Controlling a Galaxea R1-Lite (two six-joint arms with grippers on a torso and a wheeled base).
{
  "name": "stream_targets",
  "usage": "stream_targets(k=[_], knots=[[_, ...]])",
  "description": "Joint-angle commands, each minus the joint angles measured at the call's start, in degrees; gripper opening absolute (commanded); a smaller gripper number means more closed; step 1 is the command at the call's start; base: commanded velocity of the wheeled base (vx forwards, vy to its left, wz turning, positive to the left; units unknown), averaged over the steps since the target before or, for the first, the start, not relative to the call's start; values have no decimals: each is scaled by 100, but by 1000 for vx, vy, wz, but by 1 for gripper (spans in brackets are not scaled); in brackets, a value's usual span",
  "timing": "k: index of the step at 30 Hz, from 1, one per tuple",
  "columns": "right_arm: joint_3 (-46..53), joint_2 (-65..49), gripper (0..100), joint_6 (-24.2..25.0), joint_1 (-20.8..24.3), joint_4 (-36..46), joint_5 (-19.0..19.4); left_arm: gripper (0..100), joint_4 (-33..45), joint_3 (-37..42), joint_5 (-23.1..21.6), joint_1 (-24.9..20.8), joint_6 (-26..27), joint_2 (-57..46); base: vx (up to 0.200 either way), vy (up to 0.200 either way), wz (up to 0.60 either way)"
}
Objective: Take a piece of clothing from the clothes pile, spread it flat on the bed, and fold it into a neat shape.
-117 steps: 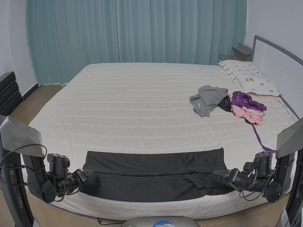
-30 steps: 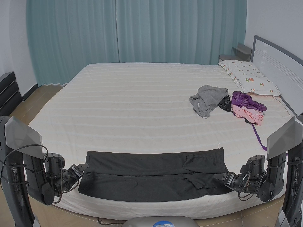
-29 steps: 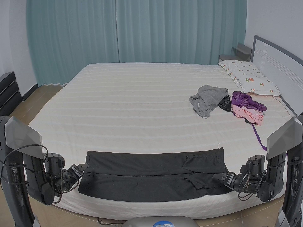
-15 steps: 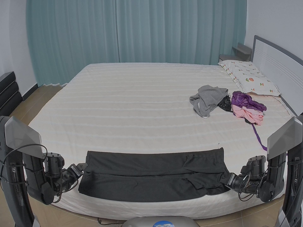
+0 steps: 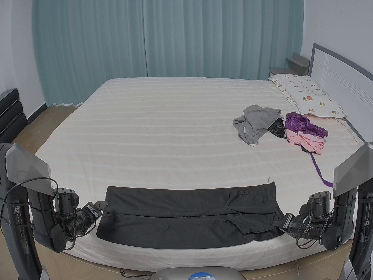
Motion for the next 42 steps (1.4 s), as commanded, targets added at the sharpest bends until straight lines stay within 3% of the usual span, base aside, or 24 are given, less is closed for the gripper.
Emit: stream_targets(k=[1, 12, 13, 24, 31, 42], knots=[[101, -71, 0, -32, 22, -10, -3, 100, -1, -5, 1, 9, -2, 10, 0, 0, 0], [338, -44, 0, -419, -4, -124, -12, 100, -1, -22, 1, 18, -2, 18, 0, 0, 0], [391, -18, 100, -445, -13, -195, -12, 100, -1, -31, 1, 18, -2, 18, 0, 0, 0], [452, -247, 100, -551, -171, -546, 23, 100, -1, -58, 1, 44, -2, 54, 0, 0, 0], [188, -633, 100, -322, -277, -546, 357, 100, -1, -93, 10, 53, -2, 62, 0, 0, 0], [-198, 202, 100, -305, -154, -546, 383, 100, -1, -119, 1, 61, -2, 62, 0, 0, 0]])
